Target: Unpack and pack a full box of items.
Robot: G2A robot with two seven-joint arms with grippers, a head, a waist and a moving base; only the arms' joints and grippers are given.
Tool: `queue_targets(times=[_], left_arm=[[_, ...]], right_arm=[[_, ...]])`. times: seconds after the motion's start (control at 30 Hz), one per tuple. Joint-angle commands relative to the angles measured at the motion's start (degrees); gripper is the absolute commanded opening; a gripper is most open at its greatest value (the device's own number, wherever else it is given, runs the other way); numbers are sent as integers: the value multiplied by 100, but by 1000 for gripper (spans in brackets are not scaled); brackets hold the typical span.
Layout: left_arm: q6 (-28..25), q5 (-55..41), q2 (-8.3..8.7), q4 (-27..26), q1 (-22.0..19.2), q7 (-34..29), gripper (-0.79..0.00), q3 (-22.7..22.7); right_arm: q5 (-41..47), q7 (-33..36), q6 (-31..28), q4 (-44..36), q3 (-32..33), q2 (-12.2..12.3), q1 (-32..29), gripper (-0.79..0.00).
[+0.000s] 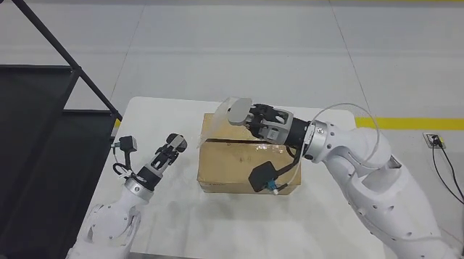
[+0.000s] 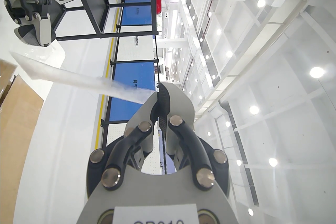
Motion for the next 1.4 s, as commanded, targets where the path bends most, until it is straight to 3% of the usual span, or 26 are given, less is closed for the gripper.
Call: queue_targets(times=[0.0, 0.2, 0.6, 0.9, 1.37], left_arm=[[3, -67, 5, -78, 38, -9, -785, -46], [64, -141, 9, -260, 98, -27, -785, -69], [298, -124, -51, -115, -99, 262, -785, 234], [493, 135, -90, 32, -159, 558, -785, 406], [677, 400, -133, 237, -202, 773, -785, 564]], right_arm=[[30, -12, 32, 17, 31, 1, 4, -785], [48, -38, 78, 164, 213, 29, -14, -785], [148, -948, 333, 919, 984, 239, -576, -785], [59, -1275, 580, 1208, 1160, 329, -914, -785], [-209, -1215, 654, 1442, 1093, 387, -1070, -785]])
